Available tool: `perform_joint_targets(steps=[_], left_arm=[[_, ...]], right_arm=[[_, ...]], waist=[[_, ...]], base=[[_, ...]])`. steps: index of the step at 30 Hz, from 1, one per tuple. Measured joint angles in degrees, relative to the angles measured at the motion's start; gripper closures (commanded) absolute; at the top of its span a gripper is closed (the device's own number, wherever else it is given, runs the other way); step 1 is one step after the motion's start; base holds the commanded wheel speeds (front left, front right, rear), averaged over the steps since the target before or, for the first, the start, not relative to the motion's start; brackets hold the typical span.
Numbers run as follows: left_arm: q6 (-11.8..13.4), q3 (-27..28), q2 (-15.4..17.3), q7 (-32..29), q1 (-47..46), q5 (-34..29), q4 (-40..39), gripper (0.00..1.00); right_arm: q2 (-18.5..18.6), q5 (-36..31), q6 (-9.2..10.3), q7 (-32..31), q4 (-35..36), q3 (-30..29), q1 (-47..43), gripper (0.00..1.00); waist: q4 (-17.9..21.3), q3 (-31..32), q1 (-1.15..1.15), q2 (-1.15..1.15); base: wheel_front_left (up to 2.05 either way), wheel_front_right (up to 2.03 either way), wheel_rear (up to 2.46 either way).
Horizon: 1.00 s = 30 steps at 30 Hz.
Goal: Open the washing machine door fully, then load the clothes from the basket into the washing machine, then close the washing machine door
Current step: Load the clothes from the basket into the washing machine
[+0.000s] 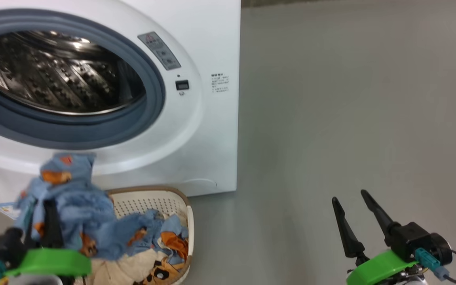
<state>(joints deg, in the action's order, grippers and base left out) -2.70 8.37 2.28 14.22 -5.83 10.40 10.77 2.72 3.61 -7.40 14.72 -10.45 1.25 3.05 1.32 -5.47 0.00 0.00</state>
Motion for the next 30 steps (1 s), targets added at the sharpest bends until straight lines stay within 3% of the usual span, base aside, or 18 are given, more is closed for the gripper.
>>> perform_joint_targets(steps=[6,12,20,30], left_arm=[[-0.6,3.3,0.0,0.3,-9.4,0.5,-0.2,1.00],[-1.1,6.4,2.9,0.4,-20.1,0.6,1.5,1.00],[-2.3,7.8,9.3,0.4,-32.6,0.5,9.2,1.00],[-3.7,5.3,19.2,-1.7,-51.2,0.3,20.7,1.00]], right_arm=[[0.0,-0.4,0.00,0.0,1.5,-0.3,3.4,0.00],[0.0,-0.4,0.00,0.0,2.3,-0.8,5.9,0.00],[0.0,0.7,0.00,0.0,3.2,-0.1,8.9,0.00],[0.0,3.7,0.00,0.0,4.1,1.2,12.4,0.00]], waist=[[1.3,-5.1,0.00,0.00],[3.2,-10.7,0.00,0.00],[6.5,-17.9,0.00,0.00],[10.7,-26.5,0.00,0.00]], base=[[0.00,0.00,0.00],[0.00,0.00,0.00],[0.00,0.00,0.00],[0.00,0.00,0.00]])
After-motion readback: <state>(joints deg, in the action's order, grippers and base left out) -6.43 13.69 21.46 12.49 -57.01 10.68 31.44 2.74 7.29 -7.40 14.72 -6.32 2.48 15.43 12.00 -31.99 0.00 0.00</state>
